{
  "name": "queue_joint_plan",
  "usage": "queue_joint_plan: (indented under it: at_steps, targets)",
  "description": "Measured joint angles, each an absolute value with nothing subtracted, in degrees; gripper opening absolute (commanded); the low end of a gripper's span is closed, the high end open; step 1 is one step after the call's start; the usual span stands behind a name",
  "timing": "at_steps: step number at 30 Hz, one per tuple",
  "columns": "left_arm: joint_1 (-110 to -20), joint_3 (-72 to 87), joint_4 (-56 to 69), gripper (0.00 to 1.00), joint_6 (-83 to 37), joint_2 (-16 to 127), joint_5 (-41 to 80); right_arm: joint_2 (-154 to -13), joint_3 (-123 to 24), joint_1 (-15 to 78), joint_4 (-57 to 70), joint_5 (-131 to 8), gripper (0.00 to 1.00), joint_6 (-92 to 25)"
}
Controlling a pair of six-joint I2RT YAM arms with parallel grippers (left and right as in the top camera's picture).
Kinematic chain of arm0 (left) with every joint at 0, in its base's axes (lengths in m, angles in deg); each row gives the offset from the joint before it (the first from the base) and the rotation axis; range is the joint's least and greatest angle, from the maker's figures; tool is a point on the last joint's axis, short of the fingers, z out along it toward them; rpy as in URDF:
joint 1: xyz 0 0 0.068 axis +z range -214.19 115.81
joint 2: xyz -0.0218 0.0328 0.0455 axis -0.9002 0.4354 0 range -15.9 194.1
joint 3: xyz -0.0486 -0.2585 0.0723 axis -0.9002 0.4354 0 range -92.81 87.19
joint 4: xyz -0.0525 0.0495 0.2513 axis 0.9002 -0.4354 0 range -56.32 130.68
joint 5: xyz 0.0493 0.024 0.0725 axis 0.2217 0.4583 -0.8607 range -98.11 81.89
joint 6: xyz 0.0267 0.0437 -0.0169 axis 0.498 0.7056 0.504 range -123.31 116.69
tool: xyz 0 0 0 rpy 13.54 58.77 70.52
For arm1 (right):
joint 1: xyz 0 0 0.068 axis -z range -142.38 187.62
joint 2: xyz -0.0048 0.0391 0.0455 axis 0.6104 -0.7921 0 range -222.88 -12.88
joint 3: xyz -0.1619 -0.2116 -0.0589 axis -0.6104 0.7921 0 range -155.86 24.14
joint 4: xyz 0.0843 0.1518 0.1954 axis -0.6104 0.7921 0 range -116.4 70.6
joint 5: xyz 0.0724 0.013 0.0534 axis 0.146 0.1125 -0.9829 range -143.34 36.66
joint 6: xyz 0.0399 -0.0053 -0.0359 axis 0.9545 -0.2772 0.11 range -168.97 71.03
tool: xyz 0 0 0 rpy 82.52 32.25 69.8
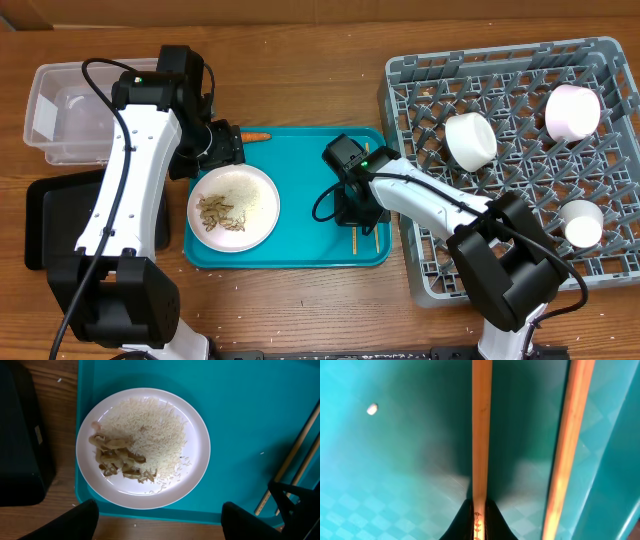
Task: Sort waste into correct bins and load items into the dishwasher
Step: 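Grasp one wooden chopstick with the right gripper, then carry the chopstick to the rack's left edge and release it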
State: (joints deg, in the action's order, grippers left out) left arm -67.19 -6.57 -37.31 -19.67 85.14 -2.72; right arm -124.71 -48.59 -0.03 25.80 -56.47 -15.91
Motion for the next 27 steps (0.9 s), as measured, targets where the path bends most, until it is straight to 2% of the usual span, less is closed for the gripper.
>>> queue_joint_plan:
  at_steps: [9, 14, 19, 22, 27]
  targets:
    - [-67.2, -6.6, -37.3, 0.81, -19.7, 85.1, -2.7, -123.2, -55.7, 0.0, 36.3, -54.1, 0.04, -18.2]
    - [-67.2, -6.6, -37.3, 0.81, -19.7, 85.1, -2.7, -116.3, -63.1, 0.8, 42.9, -50.6, 0.04, -21.0]
    - [-67.2, -6.6, -37.3, 0.81, -19.7, 85.1, -2.7, -108.1, -65.5, 7.1, 48.9, -47.3, 0.04, -26.3]
    - [-67.2, -6.6, -37.3, 0.81, -19.7, 85.1, -2.7, -107.5, -65.3, 12.8, 53.3, -46.0, 0.04, -29.8]
    - [-67.2, -6.6, -37.3, 0.81, -19.7, 85.1, -2.7, -107.8, -61.7, 18.8, 53.4, -46.9, 0.04, -35.1]
